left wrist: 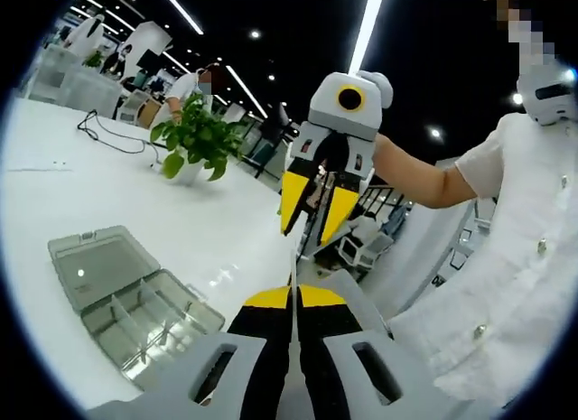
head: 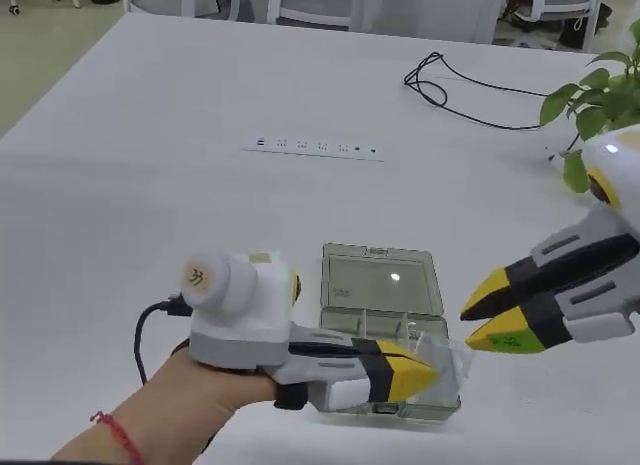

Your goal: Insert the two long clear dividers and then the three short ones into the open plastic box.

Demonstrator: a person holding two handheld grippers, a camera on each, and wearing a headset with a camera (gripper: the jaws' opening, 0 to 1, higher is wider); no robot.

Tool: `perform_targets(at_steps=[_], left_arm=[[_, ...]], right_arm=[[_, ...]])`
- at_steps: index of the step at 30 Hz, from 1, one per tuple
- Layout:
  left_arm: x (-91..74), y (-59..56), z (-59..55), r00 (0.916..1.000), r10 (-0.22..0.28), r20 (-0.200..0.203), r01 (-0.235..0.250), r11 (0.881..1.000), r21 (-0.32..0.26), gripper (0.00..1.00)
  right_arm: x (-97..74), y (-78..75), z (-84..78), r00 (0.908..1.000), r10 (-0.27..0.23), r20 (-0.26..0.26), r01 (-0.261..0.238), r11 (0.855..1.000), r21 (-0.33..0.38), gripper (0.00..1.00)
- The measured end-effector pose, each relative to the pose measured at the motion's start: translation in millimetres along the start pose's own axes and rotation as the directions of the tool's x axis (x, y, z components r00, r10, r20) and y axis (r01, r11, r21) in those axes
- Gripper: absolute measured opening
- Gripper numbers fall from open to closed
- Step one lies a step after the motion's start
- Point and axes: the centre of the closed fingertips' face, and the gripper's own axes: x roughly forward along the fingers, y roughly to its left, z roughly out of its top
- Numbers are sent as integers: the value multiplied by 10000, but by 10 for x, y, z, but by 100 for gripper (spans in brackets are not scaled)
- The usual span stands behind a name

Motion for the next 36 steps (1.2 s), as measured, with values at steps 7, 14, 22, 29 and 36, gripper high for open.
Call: perform_targets(at_steps=[7,14,22,29,36], left_arm=[[-10,16,93,10000,-77,36,76,9993,356,0],[-17,23,153,9999,-113,51,110,9981,603,0],[-18,9,128,9998,-199,-92,205,9967,785,0],[-23,3,122,9998,-172,-127,183,9950,980,0],[-31,8,114,9998,-104,-149,122,9917,1280,0]], right_arm=[[80,-2,-24,9970,612,-473,-616,9981,-81,12],[102,-14,-37,9940,797,-750,-817,9964,-238,9],[120,-4,-47,9917,948,-871,-974,9949,-258,5],[126,2,-49,9898,1082,-929,-1107,9936,-216,4],[142,28,-47,9881,1184,-983,-1181,9930,97,3]])
